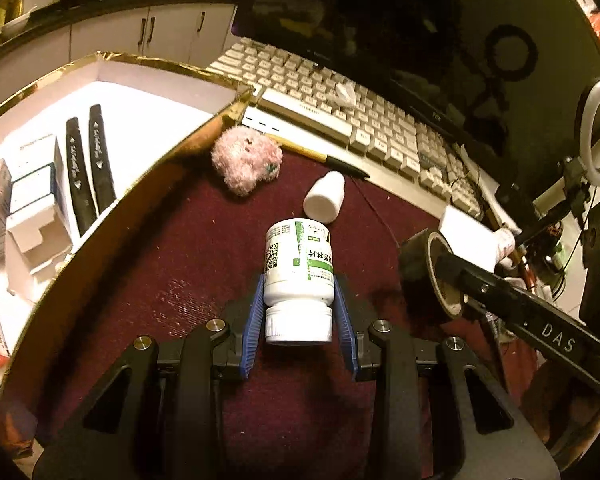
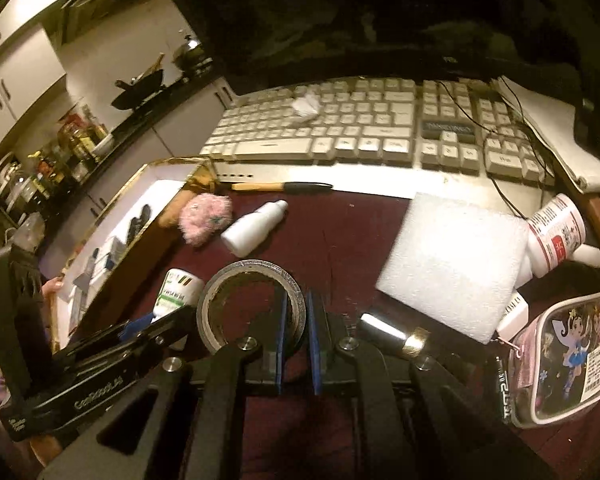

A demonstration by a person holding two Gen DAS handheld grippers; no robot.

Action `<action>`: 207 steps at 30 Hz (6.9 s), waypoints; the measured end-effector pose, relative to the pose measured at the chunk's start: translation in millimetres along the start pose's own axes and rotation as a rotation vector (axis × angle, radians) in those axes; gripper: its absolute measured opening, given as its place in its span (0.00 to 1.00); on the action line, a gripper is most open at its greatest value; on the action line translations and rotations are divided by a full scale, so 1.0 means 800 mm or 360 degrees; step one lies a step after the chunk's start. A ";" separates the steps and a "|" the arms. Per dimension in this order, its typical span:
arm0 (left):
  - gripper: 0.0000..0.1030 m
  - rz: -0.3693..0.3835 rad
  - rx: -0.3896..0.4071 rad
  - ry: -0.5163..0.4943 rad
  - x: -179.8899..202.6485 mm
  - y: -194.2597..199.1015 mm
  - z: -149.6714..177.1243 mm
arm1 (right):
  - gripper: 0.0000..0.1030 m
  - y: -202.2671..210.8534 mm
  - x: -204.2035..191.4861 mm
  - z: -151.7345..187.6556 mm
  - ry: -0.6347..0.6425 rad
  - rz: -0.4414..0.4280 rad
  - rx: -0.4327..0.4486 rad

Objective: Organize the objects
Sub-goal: 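Carry the bottle and tape over the white tray and open both tools, then move both open tools back over the desk, then grasp the small white dropper bottle with the left tool while the right tool grasps a black-gold tube, then carry the dropper bottle and tube over the white tray and open both tools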

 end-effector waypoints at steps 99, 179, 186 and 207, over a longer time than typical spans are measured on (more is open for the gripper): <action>0.52 -0.0234 0.0073 -0.0296 0.030 0.055 0.027 | 0.43 0.041 0.010 0.057 -0.0022 -0.0267 0.0042; 0.25 0.0026 0.0001 -0.0177 0.056 -0.054 -0.042 | 0.30 0.011 0.060 0.042 0.0197 0.0187 -0.0133; 0.25 0.0035 0.0024 -0.0157 0.054 -0.051 -0.043 | 0.16 0.020 0.060 0.047 0.0059 0.0089 -0.0085; 0.25 0.0082 0.0053 -0.0002 0.006 0.012 -0.063 | 0.16 0.006 -0.005 0.060 -0.0026 -0.0272 -0.0108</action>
Point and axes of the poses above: each gripper's, at about its wrist camera, not at the fingertips, and y roughly against the way its jaws point, x to its right, z to its underside, the point moved 5 cm from there along -y, roughly the way its jaws point, and after that the axes turned 9 degrees about -z, right-handed, at the moved point
